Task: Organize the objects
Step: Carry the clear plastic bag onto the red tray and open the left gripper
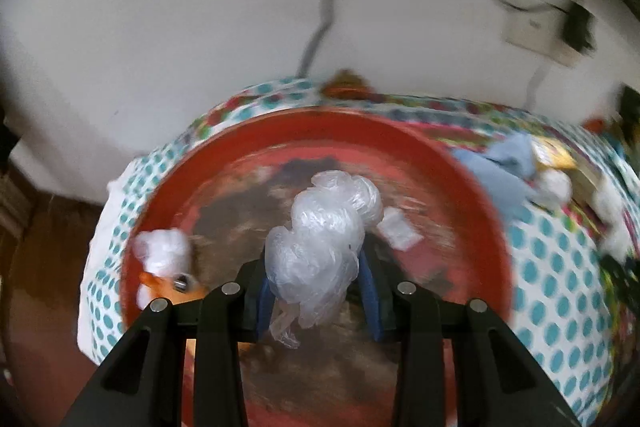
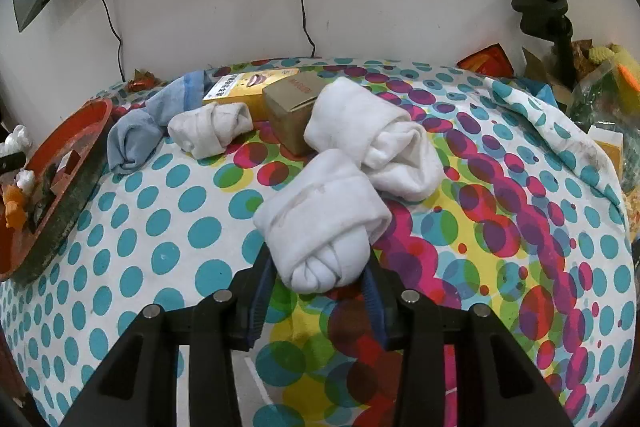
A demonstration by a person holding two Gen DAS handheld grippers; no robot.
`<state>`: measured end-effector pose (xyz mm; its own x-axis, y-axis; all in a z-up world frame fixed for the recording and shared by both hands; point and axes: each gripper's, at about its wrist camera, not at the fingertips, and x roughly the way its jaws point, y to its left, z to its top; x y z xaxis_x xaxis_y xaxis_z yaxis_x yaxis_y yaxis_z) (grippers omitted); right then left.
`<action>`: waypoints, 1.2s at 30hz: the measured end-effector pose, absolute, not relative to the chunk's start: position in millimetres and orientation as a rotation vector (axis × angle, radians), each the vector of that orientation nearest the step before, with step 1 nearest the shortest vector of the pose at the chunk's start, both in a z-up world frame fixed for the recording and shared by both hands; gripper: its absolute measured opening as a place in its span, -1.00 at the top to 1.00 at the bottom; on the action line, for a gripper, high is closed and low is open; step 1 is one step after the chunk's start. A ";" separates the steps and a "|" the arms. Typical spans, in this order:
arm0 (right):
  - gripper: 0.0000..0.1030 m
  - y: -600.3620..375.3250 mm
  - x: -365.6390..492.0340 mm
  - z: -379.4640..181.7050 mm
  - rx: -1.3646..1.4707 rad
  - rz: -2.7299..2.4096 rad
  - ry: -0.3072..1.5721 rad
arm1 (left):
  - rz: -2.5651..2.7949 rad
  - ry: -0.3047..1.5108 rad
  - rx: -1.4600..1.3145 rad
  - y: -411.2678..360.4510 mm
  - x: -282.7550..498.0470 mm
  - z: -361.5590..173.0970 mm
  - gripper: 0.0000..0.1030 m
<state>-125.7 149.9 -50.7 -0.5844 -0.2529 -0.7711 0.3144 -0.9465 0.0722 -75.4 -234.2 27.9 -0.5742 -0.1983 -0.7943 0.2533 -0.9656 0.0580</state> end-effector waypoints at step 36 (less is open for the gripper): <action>0.19 139.1 -124.2 -53.4 1.232 -2.568 0.201 | -2.394 0.175 1.358 -316.7 -109.2 -20.9 -0.12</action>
<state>-124.2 139.1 -53.4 -0.5945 -0.1944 -0.7803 0.3133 -0.9496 -0.0022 -109.2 -316.7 -20.9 -0.4598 -0.2649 -0.8476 0.3851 -0.9195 0.0785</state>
